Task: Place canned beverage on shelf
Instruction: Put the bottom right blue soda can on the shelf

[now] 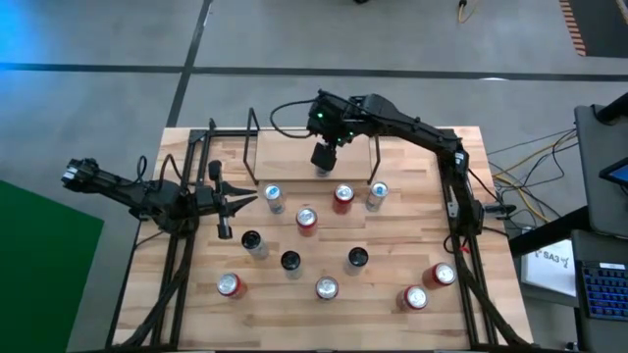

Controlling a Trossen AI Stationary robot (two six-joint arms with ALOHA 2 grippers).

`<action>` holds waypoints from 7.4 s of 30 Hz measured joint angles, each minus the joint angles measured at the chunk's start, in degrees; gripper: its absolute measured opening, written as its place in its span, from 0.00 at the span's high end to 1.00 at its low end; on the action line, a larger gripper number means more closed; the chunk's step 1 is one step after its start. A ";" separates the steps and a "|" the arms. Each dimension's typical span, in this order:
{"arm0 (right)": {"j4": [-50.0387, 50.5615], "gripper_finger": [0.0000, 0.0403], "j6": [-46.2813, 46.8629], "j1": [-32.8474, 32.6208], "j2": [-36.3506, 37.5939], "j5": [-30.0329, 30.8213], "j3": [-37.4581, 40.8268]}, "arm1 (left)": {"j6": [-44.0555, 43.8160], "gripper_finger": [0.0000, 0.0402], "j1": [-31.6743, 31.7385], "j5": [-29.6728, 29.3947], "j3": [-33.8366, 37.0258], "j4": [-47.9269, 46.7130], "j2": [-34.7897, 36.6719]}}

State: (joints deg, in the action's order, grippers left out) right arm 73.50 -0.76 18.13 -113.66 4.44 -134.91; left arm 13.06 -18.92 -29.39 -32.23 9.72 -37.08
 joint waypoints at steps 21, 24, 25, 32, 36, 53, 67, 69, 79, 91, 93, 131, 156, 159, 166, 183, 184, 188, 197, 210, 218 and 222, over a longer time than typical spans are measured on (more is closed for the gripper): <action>-2.83 0.97 -3.17 -11.65 2.00 0.00 5.77 | -1.79 0.91 -0.15 1.91 0.00 -0.08 -0.01; -5.02 0.97 -4.51 -11.49 2.00 0.00 8.92 | -2.06 0.91 -0.15 1.92 0.00 -0.52 0.00; -5.89 0.97 -5.00 -11.41 2.13 -0.06 10.12 | -2.08 0.91 -0.15 1.92 0.00 -0.62 -0.02; -20.05 0.97 -7.84 -9.40 7.80 -1.98 26.67 | -2.24 0.91 -0.15 1.93 0.01 -0.89 0.00; -28.80 0.97 -7.40 -7.38 14.13 -1.93 38.10 | -2.67 0.91 -0.15 1.95 0.02 -1.14 0.04; -47.74 0.97 -0.28 -4.01 23.51 3.59 60.30 | -1.64 0.91 -0.15 1.92 0.02 -0.97 -0.10; -51.09 0.97 -2.11 -1.52 20.17 6.10 60.30 | -1.55 0.91 -0.15 1.64 0.02 -0.92 -0.13; -51.58 0.97 -2.16 -1.19 20.08 6.10 60.30 | -1.53 0.91 -0.15 1.56 0.02 -0.93 -0.14; -53.89 0.97 -2.24 0.97 19.80 6.08 60.30 | -1.38 0.91 -0.15 1.49 0.02 -0.87 -0.07; -53.62 0.97 0.21 -0.37 19.82 -3.83 58.71 | -1.31 0.91 -0.15 1.49 0.02 -0.87 -0.13; -53.87 0.97 0.21 -0.48 19.82 -3.75 58.34 | -1.31 0.91 -0.15 1.48 0.02 -0.90 -0.15; -43.11 0.97 1.23 -0.11 19.84 -0.37 52.77 | -0.70 0.91 -0.11 1.46 0.02 -0.85 -0.17; -52.48 0.97 -3.83 1.66 19.80 -0.70 54.15 | -0.25 0.91 -0.11 1.46 0.02 -0.84 -0.20; -52.68 0.97 -4.46 1.73 19.80 -6.11 54.55 | -0.26 0.91 -0.11 1.46 0.02 -0.85 -0.20; -52.75 0.97 -4.34 1.71 19.80 -1.68 56.40 | -0.24 0.91 -0.11 1.46 0.02 -0.96 -0.20; -55.43 0.97 -3.32 2.54 20.18 -6.09 56.52 | -0.24 0.91 -0.11 1.47 0.02 -1.01 -0.20; -55.39 0.97 -2.97 2.51 20.19 -6.81 56.51 | -0.24 0.91 -0.11 1.46 0.02 -1.01 -0.20; -54.56 0.97 -2.85 2.51 18.57 -6.11 56.50 | -0.22 0.91 -0.12 1.46 0.02 -1.18 -0.20; -55.94 0.97 -4.80 2.89 15.71 0.11 56.54 | -0.22 0.91 -0.11 1.46 0.02 -1.25 -0.20; -55.74 0.97 -2.99 1.80 16.33 0.54 56.54 | -0.04 0.91 -0.13 1.46 0.02 -1.22 -0.35; -55.37 0.97 -3.32 2.64 16.25 2.54 56.54 | -0.05 0.91 -0.12 1.46 0.02 -1.21 -0.35; -56.18 0.97 -3.67 3.87 16.01 3.70 56.54 | -0.04 0.91 -0.13 1.46 0.02 -1.20 -0.35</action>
State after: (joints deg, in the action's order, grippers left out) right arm 17.32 -4.44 22.00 -97.65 8.14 -78.37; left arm 13.02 -19.05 -27.92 -32.21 8.51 -37.43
